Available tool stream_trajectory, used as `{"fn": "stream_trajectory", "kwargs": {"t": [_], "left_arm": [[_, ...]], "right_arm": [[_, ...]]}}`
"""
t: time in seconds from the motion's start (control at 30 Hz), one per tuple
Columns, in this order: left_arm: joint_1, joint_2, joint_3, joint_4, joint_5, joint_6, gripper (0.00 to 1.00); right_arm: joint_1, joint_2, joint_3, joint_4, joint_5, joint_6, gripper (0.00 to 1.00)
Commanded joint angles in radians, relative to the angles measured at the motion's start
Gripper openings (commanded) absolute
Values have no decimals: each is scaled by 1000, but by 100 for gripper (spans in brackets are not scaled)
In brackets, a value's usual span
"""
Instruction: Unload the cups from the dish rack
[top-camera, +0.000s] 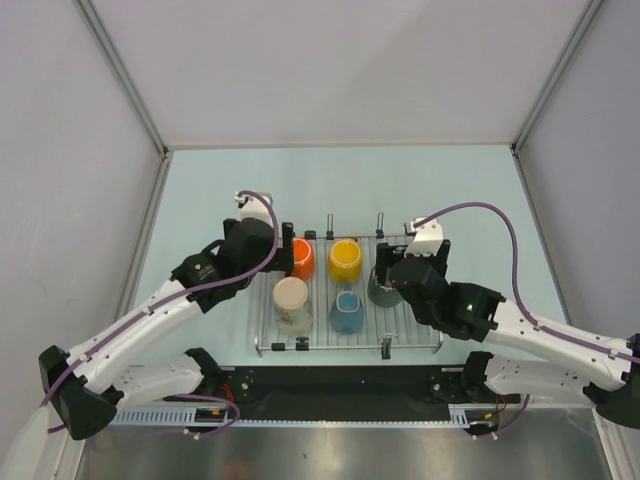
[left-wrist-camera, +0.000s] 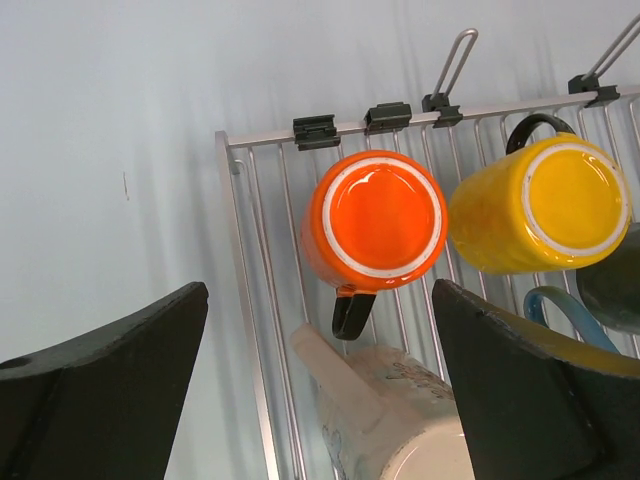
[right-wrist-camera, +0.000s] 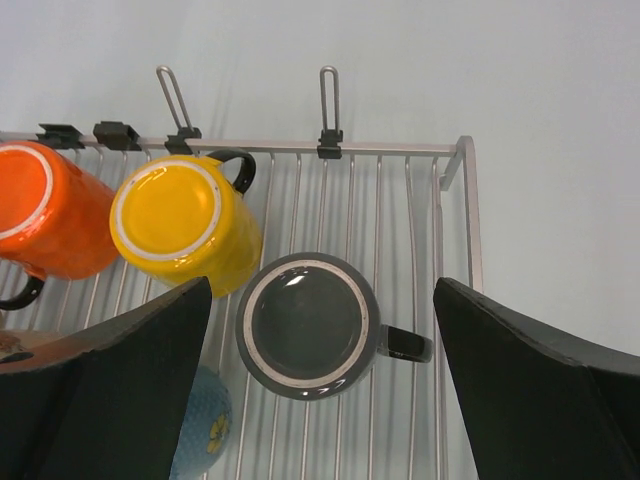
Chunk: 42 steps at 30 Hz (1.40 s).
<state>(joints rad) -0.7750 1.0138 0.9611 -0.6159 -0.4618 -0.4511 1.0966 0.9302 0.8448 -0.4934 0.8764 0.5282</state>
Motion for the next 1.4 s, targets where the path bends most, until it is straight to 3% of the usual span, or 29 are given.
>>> {"fn": "stream_trajectory", "kwargs": {"t": [0.0,0.37,0.87,1.1,1.37], "left_arm": [[-3,-30,2,11,-35,-26,100],[-4,-126,-27,35,-49,-11,100],[-3,-61,-16,-19,-57,-52,100],[-3,-57,-18,-24,-35,-63,100],[-4,-57,-33,-25,-32,-72,100]], "right_arm": [[9,19,42,6,-19,-39,100],[14,10,39,-22,-33,-51,100],[11,117,56,-120,-25,59,100],[-47,174,60,-57,-132,10,100],[-201,176,23,18,-321,-17,99]]}}
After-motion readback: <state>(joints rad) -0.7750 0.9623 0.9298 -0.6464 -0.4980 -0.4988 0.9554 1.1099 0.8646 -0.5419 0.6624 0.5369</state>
